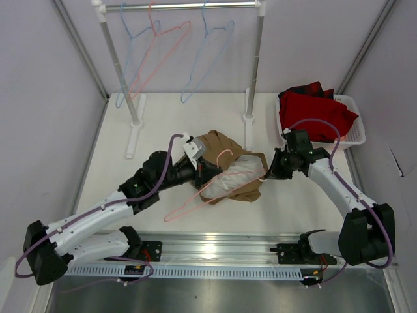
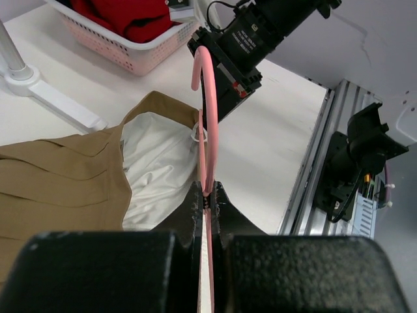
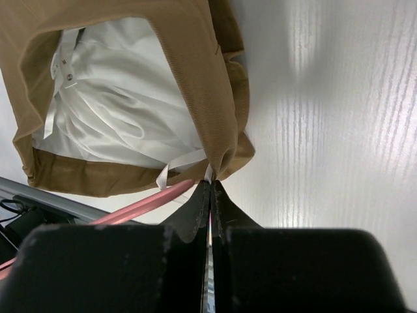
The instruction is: Place the skirt on the hanger
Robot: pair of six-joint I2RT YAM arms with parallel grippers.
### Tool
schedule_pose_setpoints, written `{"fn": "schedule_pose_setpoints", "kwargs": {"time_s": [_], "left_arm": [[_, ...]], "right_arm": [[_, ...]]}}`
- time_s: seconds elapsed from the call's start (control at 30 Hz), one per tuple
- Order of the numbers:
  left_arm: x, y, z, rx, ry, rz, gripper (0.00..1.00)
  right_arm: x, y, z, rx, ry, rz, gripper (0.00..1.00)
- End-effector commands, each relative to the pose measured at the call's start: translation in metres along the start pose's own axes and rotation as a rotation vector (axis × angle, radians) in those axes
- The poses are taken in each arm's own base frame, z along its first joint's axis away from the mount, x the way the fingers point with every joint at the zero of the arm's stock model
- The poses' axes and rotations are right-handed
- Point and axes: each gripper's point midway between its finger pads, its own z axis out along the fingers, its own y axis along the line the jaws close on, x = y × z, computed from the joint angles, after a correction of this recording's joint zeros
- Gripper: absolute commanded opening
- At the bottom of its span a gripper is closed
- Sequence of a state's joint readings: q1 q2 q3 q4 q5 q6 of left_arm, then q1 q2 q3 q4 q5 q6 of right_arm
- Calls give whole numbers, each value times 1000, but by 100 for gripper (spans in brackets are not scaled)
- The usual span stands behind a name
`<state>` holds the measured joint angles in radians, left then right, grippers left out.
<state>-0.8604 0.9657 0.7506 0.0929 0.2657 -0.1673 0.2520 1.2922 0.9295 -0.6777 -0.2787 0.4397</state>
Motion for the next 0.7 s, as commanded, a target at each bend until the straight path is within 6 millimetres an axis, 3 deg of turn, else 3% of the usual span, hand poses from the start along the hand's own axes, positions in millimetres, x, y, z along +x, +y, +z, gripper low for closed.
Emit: {"fn": "schedule_pose_setpoints", "kwargs": {"time_s": [0.0,0.33,0.5,0.53,0.67], "left_arm": [[-13,-11,5,45,-25,58,0],[0,-10,10,15,39,104,0],[-24,0,2,-66,-37,128,0],[-37,-2,-2,-64,-70,143,0],[-52,-10,1,-27,-78,169,0]], "right_arm": [[-13,1,-15,9,-57,-24,0],[-8,-6,-13,23,-53,-8,0],[-2,-13,-11,44,-38,-10,0],[0,-17,-11,66,-37,-8,0],[9,-28,-9,102,-24,0,0]]}}
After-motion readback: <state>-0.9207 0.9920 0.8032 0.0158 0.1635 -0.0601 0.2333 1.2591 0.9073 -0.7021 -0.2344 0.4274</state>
